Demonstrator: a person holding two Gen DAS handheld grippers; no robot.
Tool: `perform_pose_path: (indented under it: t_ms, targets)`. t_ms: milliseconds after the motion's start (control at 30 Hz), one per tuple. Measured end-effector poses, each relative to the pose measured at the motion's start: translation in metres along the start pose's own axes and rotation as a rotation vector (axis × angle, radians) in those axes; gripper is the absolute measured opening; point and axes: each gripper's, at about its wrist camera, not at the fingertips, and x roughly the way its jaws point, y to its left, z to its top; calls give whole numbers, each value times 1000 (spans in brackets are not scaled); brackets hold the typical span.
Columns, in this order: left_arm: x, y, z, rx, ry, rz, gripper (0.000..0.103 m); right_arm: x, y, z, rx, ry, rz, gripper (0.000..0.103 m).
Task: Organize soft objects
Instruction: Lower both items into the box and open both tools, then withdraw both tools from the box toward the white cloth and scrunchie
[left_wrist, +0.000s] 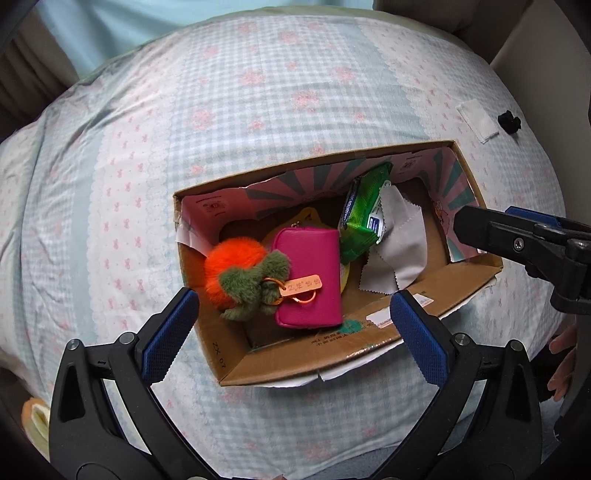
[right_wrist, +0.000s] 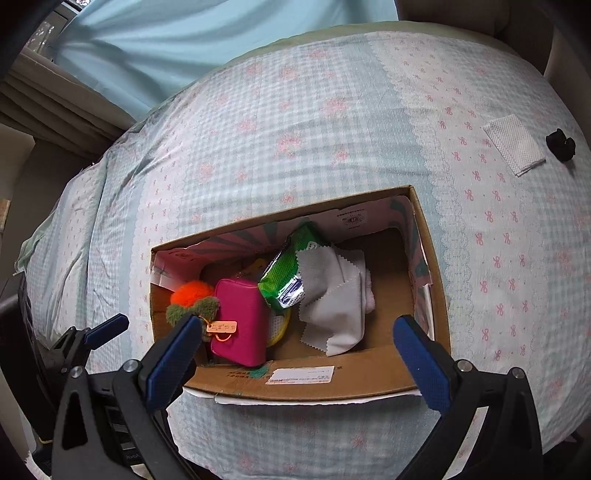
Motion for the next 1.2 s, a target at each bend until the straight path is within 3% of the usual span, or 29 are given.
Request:
perform_pose_path:
  t_ms: [233, 600, 733, 900, 1200]
  targets:
    - [-46, -2, -8, -45, -79, 9, 102, -53, 23, -10, -130, -139, -43, 103]
    - [-173, -23, -22, -121, -343, 17, 103, -193, 23, -42, -235, -465, -141, 103]
    - [-202, -36, -25, -147, -419, 0, 103, -231, 2, -51, -222, -548, -178, 103]
    - [-217, -70, -16, -142, -457, 7, 103, -259, -36, -58, -194, -615, -219, 103]
    - [-207, -160, 16, -113, -483, 28, 103, -297, -140, -38, -111, -682, -272, 103]
